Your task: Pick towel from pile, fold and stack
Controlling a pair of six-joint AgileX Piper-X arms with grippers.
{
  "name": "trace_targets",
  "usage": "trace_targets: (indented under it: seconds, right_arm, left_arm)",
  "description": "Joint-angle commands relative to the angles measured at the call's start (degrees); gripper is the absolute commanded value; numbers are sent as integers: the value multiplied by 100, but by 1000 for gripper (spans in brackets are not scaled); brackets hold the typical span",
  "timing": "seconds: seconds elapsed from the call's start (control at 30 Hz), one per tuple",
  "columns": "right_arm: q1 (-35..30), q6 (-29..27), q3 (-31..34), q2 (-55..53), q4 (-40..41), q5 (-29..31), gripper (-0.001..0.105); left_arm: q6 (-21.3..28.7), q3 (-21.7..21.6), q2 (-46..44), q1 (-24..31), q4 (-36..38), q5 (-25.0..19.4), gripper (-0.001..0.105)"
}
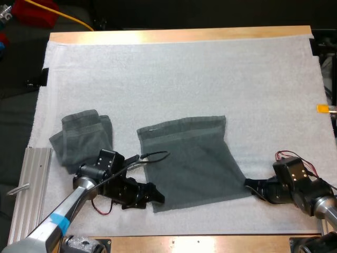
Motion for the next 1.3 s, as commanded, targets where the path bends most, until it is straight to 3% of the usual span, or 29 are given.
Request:
trace_targets:
  seconds: [0.0, 0.17, 0.37, 0.7, 0.87, 0.97, 1.27]
  right_arm:
    - [2, -64, 36, -22, 148, 49, 2]
    - [2, -64, 36, -22, 148, 49, 2]
    - [2, -64, 36, -22, 148, 49, 2]
    - [2, -64, 36, -22, 148, 49, 2]
    - [2, -64, 36, -22, 148, 49, 2]
    - [2, -25, 36, -22, 148, 26, 2]
    - [2, -20, 36, -22, 148, -85, 2]
  left_arm:
    - [-14, -13, 34, -22, -57, -69, 70]
    - [-14, -13, 205, -22, -128, -49, 70]
    - [-14, -13, 276, -22, -286, 271, 70]
    - [-14, -13, 276, -45, -364, 279, 70]
    - [-195, -13, 276, -585, -524, 196, 70]
    - [-575, -13, 276, -850, -854, 130, 70]
    - [-614, -13, 276, -887, -775, 163, 68]
